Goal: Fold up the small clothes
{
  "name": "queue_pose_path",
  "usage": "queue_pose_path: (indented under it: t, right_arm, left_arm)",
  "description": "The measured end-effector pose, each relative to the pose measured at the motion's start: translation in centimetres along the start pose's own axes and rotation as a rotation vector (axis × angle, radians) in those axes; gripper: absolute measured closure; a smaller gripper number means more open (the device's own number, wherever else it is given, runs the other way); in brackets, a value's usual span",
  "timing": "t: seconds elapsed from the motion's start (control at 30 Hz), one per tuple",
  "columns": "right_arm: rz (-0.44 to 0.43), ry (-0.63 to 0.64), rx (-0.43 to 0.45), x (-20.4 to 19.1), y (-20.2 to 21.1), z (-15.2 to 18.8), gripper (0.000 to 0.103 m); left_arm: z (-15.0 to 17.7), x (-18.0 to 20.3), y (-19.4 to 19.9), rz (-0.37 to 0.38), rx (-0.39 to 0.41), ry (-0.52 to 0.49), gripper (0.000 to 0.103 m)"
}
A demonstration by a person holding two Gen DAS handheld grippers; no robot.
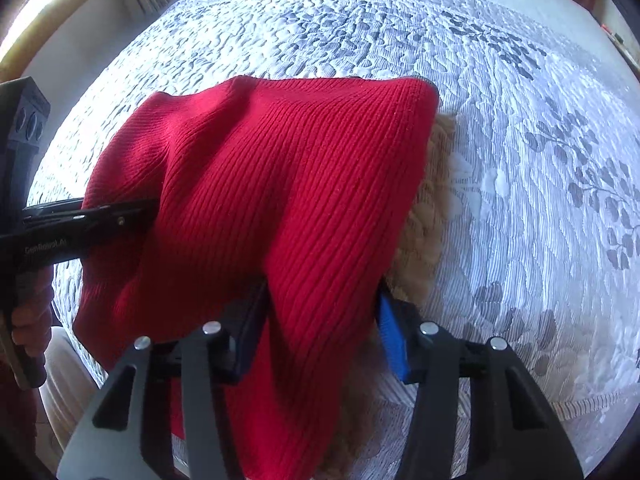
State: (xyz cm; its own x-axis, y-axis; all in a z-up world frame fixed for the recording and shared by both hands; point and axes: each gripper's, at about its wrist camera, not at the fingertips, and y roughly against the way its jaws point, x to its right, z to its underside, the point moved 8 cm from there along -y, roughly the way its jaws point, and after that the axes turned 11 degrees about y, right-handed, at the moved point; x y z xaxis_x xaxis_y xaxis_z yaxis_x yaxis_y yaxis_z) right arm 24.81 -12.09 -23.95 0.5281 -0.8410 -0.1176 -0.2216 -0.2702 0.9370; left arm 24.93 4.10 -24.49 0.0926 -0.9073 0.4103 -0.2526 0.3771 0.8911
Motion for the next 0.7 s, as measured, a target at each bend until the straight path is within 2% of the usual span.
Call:
queue_pose_path:
  t: [0.47, 0.57, 0.7]
  right_arm:
    - [-0.033, -0.031, 0.0, 0.2, 0.2, 0.2, 0.057]
    - [-0.042, -0.04, -0.004, 0.3, 0.3, 0.1, 0.061]
    - [-0.087, -0.068, 0.002, 0.5, 1.2, 0.0, 0.069]
  left_arm:
    - [0.3, -0.1, 0.6, -0.008, 0.024, 0.015, 0.072]
    - [0.3, -0.1, 0.8, -0.007, 0.028, 0.03, 0.073]
    - [0.3, 0.5, 1.7, -0.024, 0.041, 0.0, 0.074]
